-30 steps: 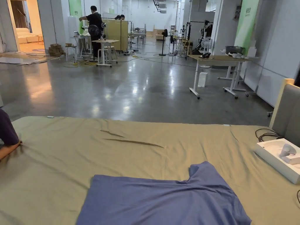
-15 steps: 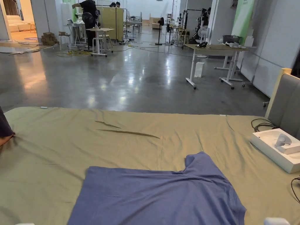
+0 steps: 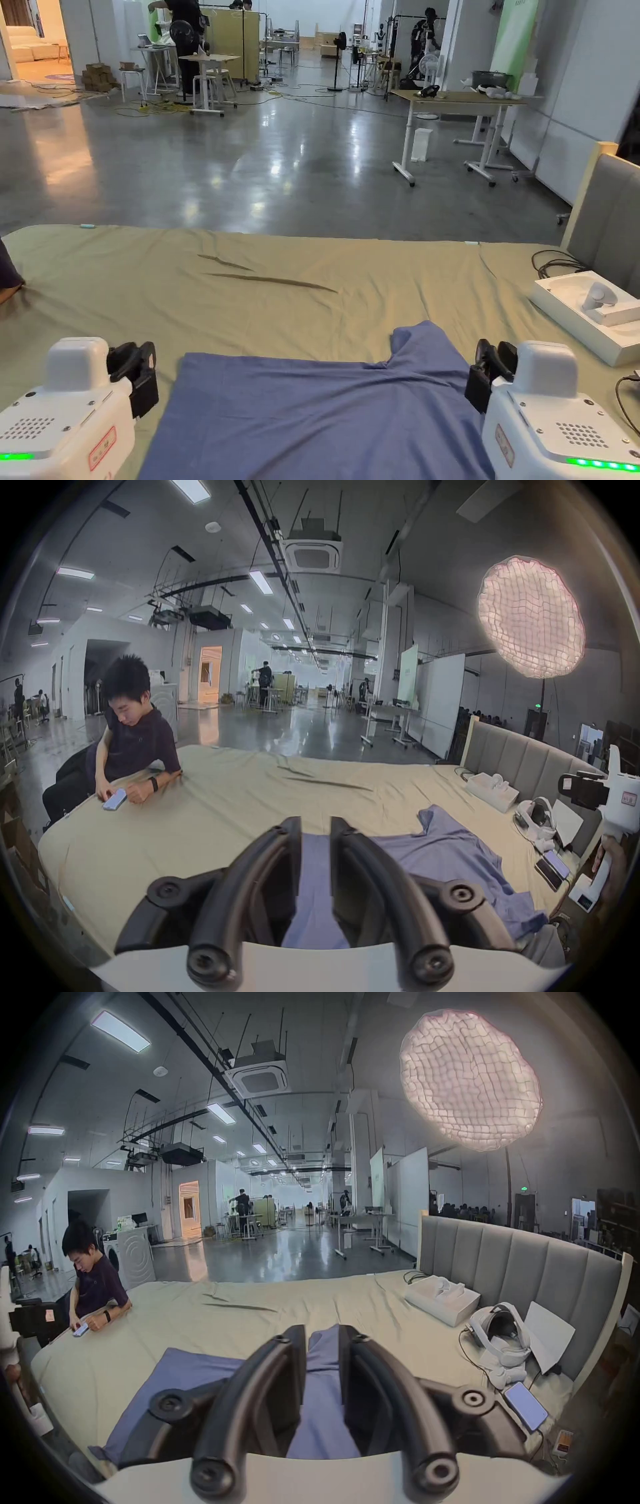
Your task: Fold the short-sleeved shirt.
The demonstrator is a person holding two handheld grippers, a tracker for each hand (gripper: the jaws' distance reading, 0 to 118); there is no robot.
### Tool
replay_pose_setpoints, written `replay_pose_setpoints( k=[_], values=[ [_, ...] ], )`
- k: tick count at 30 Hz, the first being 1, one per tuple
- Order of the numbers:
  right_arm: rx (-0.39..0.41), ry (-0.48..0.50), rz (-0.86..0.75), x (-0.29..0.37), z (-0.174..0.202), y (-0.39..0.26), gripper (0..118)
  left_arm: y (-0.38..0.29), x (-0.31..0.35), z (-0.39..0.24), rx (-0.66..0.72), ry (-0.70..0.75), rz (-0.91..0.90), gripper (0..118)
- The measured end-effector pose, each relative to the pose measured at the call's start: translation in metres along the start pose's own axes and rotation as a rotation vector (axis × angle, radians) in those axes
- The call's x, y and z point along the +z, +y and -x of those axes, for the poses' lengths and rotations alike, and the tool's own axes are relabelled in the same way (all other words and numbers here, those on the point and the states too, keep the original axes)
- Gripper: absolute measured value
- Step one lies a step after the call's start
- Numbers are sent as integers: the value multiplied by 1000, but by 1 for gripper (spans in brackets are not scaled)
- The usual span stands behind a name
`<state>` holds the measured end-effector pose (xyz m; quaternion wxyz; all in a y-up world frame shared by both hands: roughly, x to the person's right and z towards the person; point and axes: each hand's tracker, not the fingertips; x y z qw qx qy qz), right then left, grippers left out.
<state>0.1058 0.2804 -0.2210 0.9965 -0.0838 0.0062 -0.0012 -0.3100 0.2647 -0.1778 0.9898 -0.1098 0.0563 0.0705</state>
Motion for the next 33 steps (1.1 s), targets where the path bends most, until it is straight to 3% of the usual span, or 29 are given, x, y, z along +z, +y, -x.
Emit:
replay_pose_setpoints(
  k=[3,9,16,25,33],
  values=[
    [18,1,-7,-3,5,0,0,1,-3,-6,-2,-23,-3,1],
    [40,19,14,-7,10,1,0,-8,-5,-17,-102,-41,51,1],
    [46,34,30,-16,10,-3,0,-12,-10,-11,-76,-13,85,1],
    [65,64,101,-44,11,-17,0,-27,-50,17,-47,-9,268,1],
    [94,81,158,-74,17,-27,0,-32,-150,45,17,-3,442,1]
  ],
)
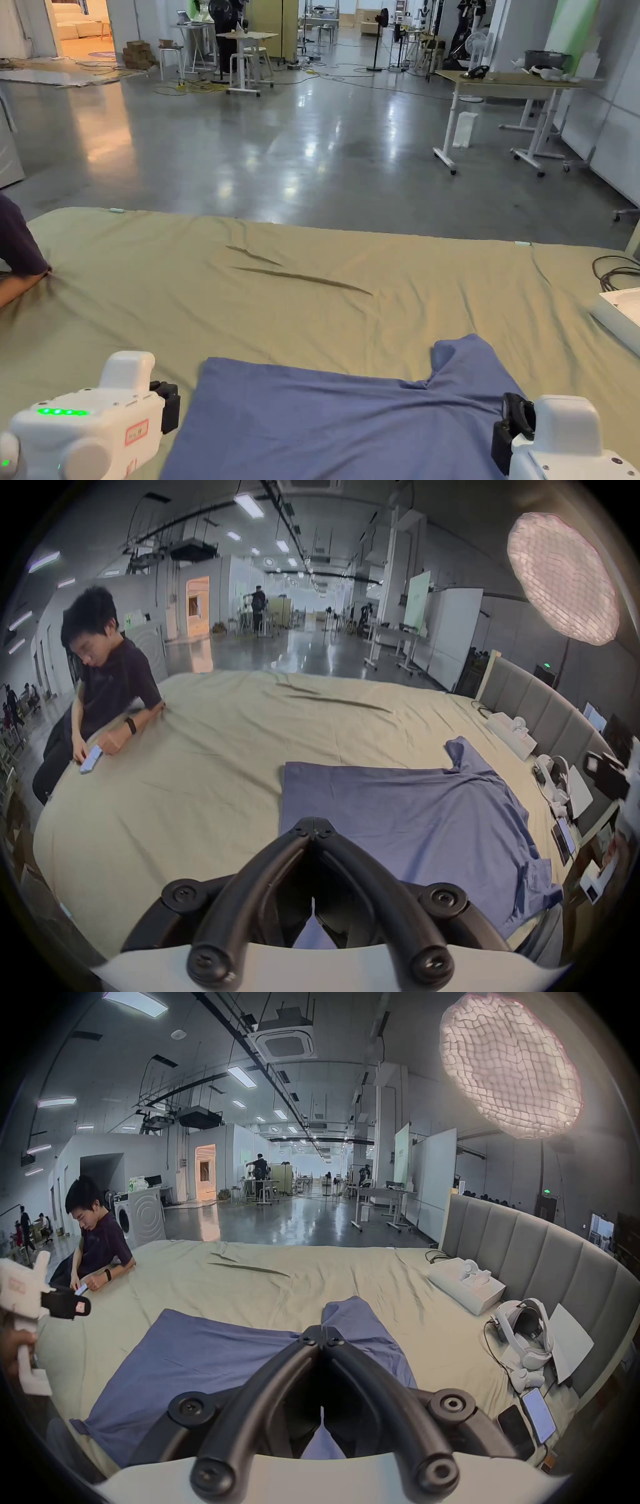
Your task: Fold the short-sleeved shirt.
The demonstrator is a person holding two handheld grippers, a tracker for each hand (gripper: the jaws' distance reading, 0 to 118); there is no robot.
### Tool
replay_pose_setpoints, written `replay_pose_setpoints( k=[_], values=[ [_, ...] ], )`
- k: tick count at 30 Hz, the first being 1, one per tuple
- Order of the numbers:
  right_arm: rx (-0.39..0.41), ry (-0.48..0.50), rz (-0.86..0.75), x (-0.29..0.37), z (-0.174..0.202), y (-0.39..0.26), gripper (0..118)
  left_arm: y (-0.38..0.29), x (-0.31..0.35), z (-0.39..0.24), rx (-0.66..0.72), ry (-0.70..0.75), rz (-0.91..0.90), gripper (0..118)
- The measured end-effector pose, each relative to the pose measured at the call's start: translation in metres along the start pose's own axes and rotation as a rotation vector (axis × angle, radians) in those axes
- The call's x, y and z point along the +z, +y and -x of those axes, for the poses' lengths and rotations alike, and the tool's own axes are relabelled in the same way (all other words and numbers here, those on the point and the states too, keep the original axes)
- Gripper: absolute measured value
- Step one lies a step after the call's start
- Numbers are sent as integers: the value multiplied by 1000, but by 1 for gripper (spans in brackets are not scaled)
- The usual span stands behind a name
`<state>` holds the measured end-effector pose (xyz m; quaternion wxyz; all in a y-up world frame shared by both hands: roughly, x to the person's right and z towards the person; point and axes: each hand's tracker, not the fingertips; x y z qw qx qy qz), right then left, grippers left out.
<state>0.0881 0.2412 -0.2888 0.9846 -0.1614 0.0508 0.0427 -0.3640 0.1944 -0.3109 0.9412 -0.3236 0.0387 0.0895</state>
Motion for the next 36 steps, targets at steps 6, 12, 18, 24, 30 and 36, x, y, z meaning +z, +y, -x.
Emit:
replay_pose_setpoints(
  k=[6,12,18,24,30,36],
  values=[
    [2,-3,42,-27,-2,-2,0,50,-103,23,33,-27,180,20],
    [12,-23,93,-48,-8,-12,0,74,-175,37,36,16,281,69],
    [17,-44,146,-60,-15,-26,0,82,-230,40,73,20,328,76],
    [13,-79,207,-67,-29,-44,0,67,-280,23,-58,81,440,76],
    [13,-109,252,-74,-43,-56,0,54,-291,3,-136,163,445,72],
    [-47,-94,309,-131,-77,-39,0,51,-289,-5,-224,100,422,11]
  ],
)
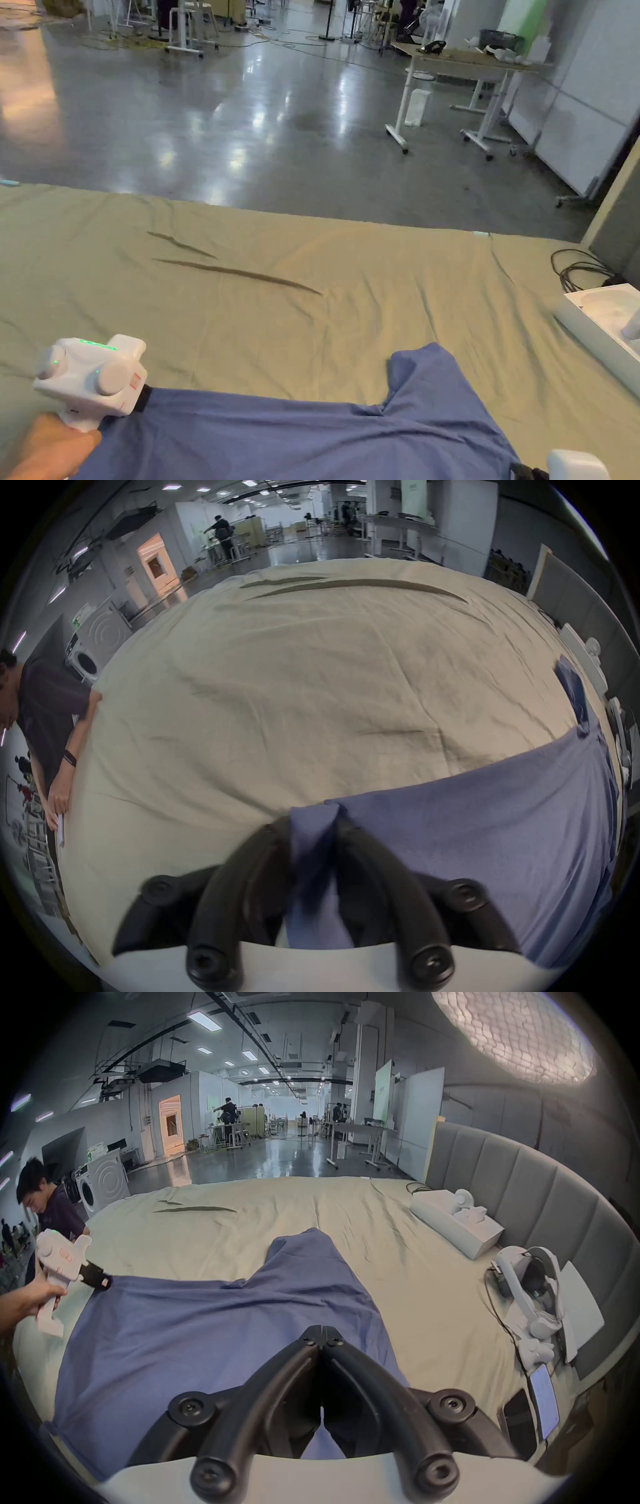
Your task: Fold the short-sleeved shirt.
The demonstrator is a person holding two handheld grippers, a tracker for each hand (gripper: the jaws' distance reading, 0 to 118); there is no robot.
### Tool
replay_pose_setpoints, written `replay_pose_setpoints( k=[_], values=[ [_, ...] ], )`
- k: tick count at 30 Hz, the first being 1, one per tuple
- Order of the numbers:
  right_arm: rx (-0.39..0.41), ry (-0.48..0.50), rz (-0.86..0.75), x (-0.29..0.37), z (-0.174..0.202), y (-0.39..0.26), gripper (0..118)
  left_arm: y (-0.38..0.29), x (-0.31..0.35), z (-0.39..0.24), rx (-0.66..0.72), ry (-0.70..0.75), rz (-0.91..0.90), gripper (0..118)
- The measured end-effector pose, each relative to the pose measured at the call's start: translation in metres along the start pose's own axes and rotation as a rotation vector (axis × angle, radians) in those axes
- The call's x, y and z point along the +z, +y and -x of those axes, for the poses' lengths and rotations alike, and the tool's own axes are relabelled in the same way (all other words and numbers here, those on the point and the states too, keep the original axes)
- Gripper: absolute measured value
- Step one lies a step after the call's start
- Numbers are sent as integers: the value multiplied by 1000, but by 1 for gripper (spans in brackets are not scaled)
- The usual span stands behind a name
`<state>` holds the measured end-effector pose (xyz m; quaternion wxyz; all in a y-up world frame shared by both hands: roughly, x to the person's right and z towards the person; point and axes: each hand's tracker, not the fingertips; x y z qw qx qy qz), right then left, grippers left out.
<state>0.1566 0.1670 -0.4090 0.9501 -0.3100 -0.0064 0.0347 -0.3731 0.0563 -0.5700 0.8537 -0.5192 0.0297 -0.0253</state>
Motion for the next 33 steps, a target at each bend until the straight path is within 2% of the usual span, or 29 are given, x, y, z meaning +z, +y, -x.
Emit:
replay_pose_setpoints(
  k=[1,2,3,6,10,15,17,19,21,24,25,26,27,30,33],
  values=[
    [-6,12,39,-17,-6,11,4,0,2,1,-2,-3,-1,4],
    [-3,19,77,-32,-11,22,13,0,4,3,3,-3,-3,4],
    [-9,44,101,-52,-19,34,29,1,9,4,24,-20,-8,3],
    [-5,57,197,-110,-35,66,64,-1,23,4,-2,-17,-40,3],
    [68,22,332,-181,-44,88,70,-8,57,-3,9,-26,-117,3],
    [28,66,549,-248,-50,75,72,-7,80,-2,26,-33,-157,3],
    [52,67,619,-264,-51,66,72,-7,84,-2,28,-35,-162,3],
    [34,65,583,-261,-48,61,72,-5,83,-1,27,-34,-162,3],
    [-1,32,559,-255,-45,63,68,-7,84,-1,30,-30,-158,3],
    [26,28,539,-256,-39,61,47,-9,81,-2,38,-28,-151,3],
    [31,37,538,-255,-39,63,36,-10,82,-3,38,-26,-150,3],
    [31,43,529,-253,-39,65,15,-11,84,-3,39,-25,-150,3],
    [34,48,515,-251,-40,67,0,-11,83,-3,42,-25,-150,3],
    [26,86,503,-243,-41,67,0,-13,92,-6,37,-23,-158,3],
    [-14,89,385,-219,-42,71,0,-14,103,-6,40,-24,-178,3]
  ],
)
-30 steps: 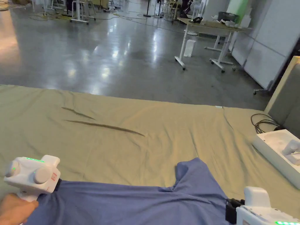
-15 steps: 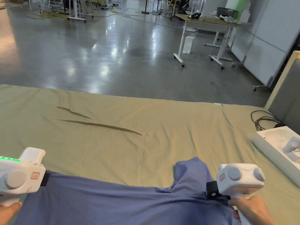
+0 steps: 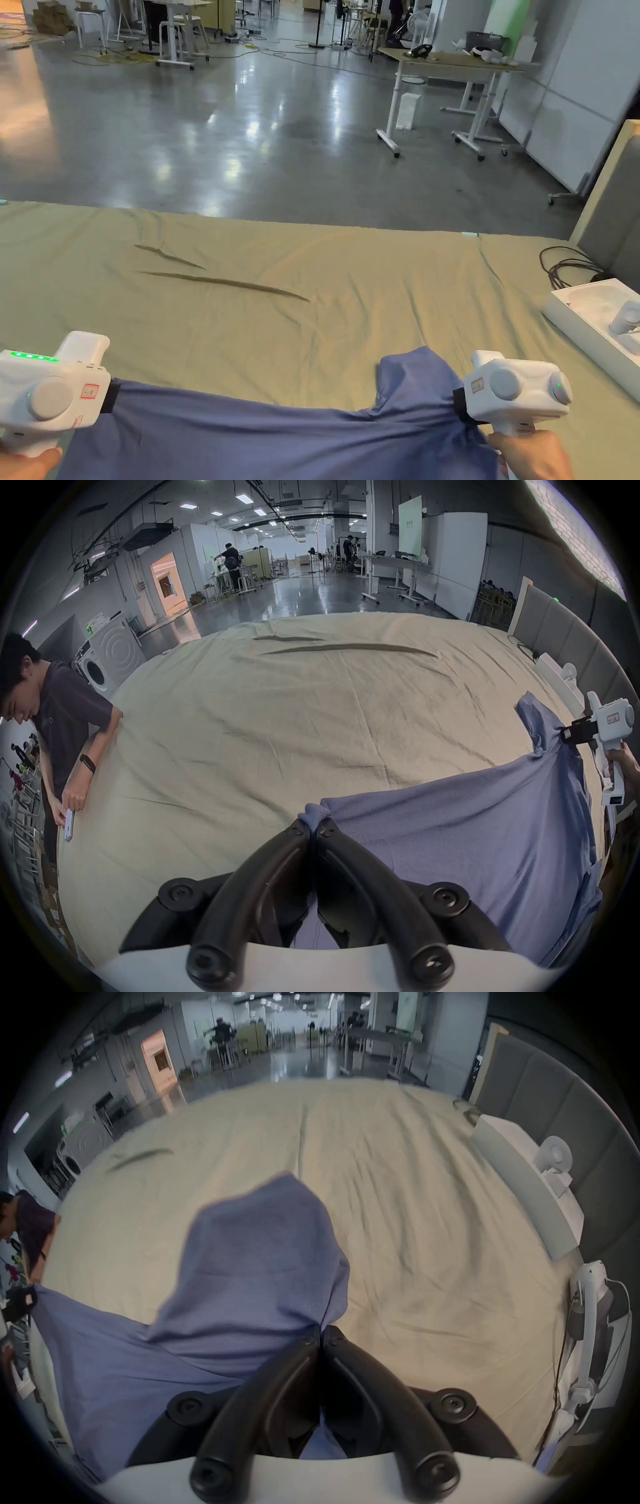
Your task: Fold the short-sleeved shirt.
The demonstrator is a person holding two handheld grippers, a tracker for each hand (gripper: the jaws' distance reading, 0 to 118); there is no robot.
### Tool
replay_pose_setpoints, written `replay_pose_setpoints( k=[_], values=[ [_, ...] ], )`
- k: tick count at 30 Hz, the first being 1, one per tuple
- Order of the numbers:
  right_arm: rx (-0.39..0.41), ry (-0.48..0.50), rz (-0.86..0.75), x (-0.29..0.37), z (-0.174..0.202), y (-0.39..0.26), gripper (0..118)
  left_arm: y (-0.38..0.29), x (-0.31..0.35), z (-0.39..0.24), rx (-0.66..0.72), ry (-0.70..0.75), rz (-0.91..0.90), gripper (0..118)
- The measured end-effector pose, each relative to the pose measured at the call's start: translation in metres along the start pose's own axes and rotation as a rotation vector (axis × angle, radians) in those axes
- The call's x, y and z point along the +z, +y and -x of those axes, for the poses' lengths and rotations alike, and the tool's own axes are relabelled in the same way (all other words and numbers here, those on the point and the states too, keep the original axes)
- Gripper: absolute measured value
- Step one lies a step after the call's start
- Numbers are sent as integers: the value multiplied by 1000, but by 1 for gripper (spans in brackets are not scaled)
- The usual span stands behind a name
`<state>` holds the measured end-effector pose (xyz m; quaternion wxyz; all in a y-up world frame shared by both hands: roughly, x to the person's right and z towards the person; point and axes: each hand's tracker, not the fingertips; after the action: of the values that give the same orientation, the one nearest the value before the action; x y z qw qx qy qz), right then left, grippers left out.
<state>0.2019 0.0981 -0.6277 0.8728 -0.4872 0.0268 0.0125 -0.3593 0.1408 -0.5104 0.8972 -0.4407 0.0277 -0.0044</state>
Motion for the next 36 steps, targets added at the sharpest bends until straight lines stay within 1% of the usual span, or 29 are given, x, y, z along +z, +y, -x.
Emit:
replay_pose_setpoints(
  k=[4,7,10,12,18,21,25,28,31,36],
  values=[
    [3,23,-158,56,5,-5,0,5,28,3,7,-5,-49,3],
    [-11,30,-280,105,6,-11,0,9,59,6,24,-10,-113,3],
    [-14,39,-359,156,8,-15,0,12,96,11,54,-18,-176,3],
    [13,34,-416,191,11,-17,0,16,124,15,72,-28,-225,3],
    [58,-1,-599,303,17,-13,0,33,217,19,46,-19,-377,3],
    [58,-20,-674,357,18,-9,0,47,262,23,56,-16,-445,3],
    [25,-34,-771,419,16,-4,0,65,312,26,43,-2,-519,3],
    [17,-35,-822,454,17,4,0,80,342,28,38,2,-560,3],
    [30,-52,-870,486,23,19,0,101,368,28,36,14,-611,3],
    [34,-74,-911,514,33,55,0,137,389,34,42,25,-652,3]
  ],
)
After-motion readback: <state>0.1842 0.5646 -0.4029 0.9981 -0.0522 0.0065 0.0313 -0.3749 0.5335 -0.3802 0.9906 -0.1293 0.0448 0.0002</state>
